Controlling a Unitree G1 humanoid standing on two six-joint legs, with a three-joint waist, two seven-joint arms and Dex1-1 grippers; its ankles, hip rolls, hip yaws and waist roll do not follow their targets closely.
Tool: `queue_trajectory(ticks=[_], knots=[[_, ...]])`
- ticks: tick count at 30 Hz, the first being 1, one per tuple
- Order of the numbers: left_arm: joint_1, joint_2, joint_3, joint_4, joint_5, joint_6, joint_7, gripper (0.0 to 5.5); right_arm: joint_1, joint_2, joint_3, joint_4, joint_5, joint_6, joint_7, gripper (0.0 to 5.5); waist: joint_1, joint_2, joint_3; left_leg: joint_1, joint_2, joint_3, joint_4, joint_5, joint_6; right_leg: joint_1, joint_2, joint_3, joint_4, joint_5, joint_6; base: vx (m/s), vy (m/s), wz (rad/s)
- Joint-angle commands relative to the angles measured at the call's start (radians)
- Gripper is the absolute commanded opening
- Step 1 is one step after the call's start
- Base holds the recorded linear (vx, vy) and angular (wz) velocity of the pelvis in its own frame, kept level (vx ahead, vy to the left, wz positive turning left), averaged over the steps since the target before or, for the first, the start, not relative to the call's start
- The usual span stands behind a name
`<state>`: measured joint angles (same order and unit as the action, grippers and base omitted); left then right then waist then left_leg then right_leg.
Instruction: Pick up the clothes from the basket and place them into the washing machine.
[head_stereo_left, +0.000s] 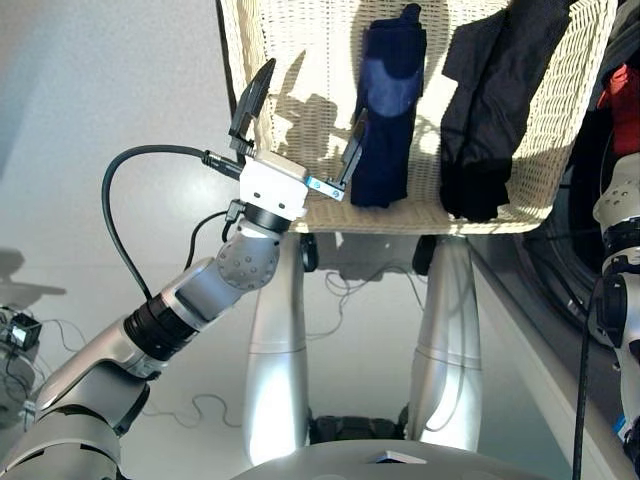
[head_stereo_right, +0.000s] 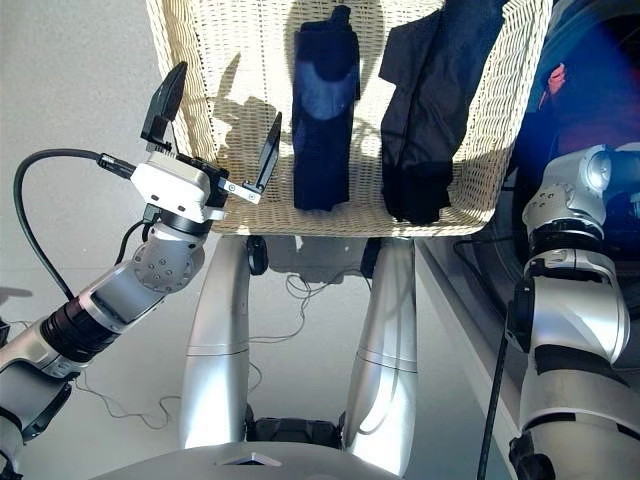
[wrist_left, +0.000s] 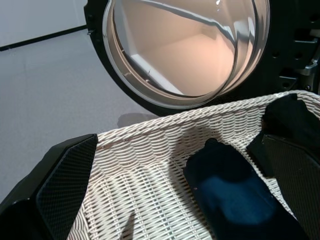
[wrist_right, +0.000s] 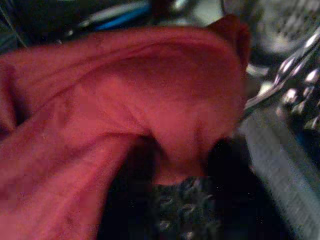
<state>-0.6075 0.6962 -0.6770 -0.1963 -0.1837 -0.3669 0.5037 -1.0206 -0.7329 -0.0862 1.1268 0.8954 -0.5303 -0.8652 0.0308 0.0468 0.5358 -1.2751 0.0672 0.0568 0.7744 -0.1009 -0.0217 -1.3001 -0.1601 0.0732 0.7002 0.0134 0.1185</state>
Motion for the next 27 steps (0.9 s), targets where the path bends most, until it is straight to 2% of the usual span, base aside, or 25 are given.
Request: queue_trajectory(ticks=[1, 6, 14, 18, 20, 21, 23, 27], knots=[[0.042, -0.028, 0.04, -0.131, -0.01, -0.061, -0.016, 5.5, 0.016, -0.045, 0.012, -0.038, 0.069, -0.088, 0.061, 5.5, -0.022, 0.07, -0.016, 0.075, -0.003, -0.007, -0.108, 0.014, -0.028, 0.049, 0.044, 0.023, 0.019, -0.084, -0.014, 0.0, 0.0, 0.0], [0.053, -0.043, 0.055, -0.134, -0.025, -0.055, -0.028, 5.5, 0.076, 0.068, 0.062, -0.149, 0.018, -0.099, 0.101, 5.5, -0.031, 0.054, -0.016, 0.085, 0.001, -0.002, -0.112, 0.015, -0.027, 0.062, 0.05, 0.021, 0.009, -0.079, -0.018, 0.0, 0.0, 0.0], [0.088, -0.109, 0.081, -0.078, -0.04, -0.038, -0.039, 5.5, 0.3, 0.265, 0.231, -0.55, -0.251, -0.089, 0.147, 5.5, -0.064, 0.01, -0.016, 0.107, 0.015, 0.009, -0.118, 0.016, -0.022, 0.077, 0.065, 0.022, -0.003, -0.076, -0.026, 0.0, 0.0, 0.0], [0.09, -0.134, 0.063, -0.018, -0.05, -0.04, -0.056, 5.5, 0.382, 0.292, 0.276, -0.683, -0.375, -0.07, 0.156, 5.5, -0.079, -0.005, -0.016, 0.118, 0.014, 0.007, -0.117, 0.016, -0.021, 0.087, 0.068, 0.024, -0.001, -0.076, -0.027, 0.0, 0.0, 0.0], [0.106, -0.154, 0.061, 0.035, -0.077, -0.04, -0.068, 5.5, 0.435, 0.284, 0.331, -0.785, -0.491, -0.031, 0.17, 5.5, -0.088, -0.017, -0.016, 0.124, 0.015, 0.007, -0.119, 0.018, -0.021, 0.092, 0.071, 0.02, -0.002, -0.076, -0.027, 0.051, -0.02, -0.027], [0.139, -0.181, 0.059, 0.081, -0.104, -0.035, -0.073, 5.5, 0.47, 0.277, 0.363, -0.838, -0.558, -0.005, 0.19, 5.5, -0.09, -0.025, -0.016, 0.156, 0.015, -0.001, -0.106, -0.017, -0.026, 0.121, 0.071, 0.019, 0.014, -0.109, -0.023, 0.105, -0.046, -0.07], [0.177, -0.226, 0.064, 0.146, -0.173, -0.028, -0.093, 5.5, 0.492, 0.262, 0.405, -0.922, -0.622, 0.032, 0.222, 5.5, -0.095, -0.035, -0.016, 0.159, 0.017, -0.002, -0.108, -0.015, -0.026, 0.125, 0.072, 0.016, 0.013, -0.107, -0.023, 0.053, -0.022, -0.056], [0.205, -0.282, 0.071, 0.249, -0.236, -0.01, -0.106, 5.5, 0.484, 0.221, 0.459, -1.017, -0.717, 0.084, 0.246, 5.5, -0.103, -0.056, -0.016, 0.172, 0.019, -0.005, -0.114, -0.014, -0.026, 0.134, 0.075, 0.013, 0.009, -0.107, -0.024, 0.005, -0.013, -0.015]])
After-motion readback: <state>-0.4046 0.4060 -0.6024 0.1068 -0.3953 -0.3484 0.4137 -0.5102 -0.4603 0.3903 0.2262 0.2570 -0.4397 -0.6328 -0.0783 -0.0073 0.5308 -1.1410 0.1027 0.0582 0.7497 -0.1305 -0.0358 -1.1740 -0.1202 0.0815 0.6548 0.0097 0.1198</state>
